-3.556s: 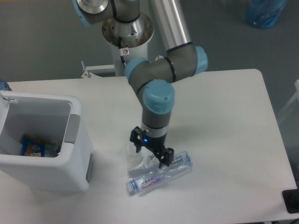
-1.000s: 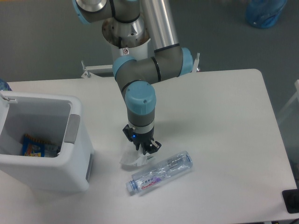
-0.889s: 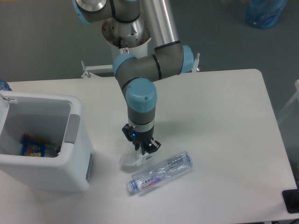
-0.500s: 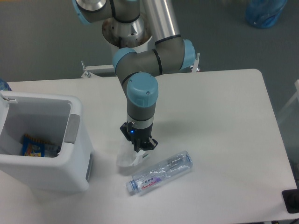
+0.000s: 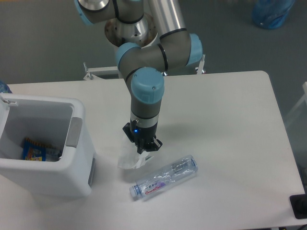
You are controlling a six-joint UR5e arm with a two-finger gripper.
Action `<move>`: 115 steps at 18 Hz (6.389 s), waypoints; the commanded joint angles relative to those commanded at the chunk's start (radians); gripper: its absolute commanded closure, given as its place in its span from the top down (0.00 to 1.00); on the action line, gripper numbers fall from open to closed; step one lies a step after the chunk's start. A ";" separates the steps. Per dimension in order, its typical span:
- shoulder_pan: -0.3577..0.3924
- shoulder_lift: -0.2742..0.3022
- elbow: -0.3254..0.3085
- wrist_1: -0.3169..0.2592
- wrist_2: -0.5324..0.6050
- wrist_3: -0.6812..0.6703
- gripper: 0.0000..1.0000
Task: Place the trash in the trash can
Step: 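Lower the gripper onto the plastic bag and close on it, then lift the bag and carry it over the white trash bin, then open the gripper to drop the bag into the bin, then move the gripper back over the clear water bottle, then lower the gripper and close it around the bottle's cap end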
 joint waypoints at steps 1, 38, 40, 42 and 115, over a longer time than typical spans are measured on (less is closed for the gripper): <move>0.006 0.012 0.014 -0.008 -0.021 0.000 0.00; -0.161 0.216 0.098 -0.008 -0.514 -0.287 0.08; -0.161 0.212 0.094 -0.008 -0.514 -0.284 0.38; -0.161 0.204 0.097 -0.005 -0.514 -0.284 0.82; -0.113 -0.339 0.195 0.061 0.224 0.089 1.00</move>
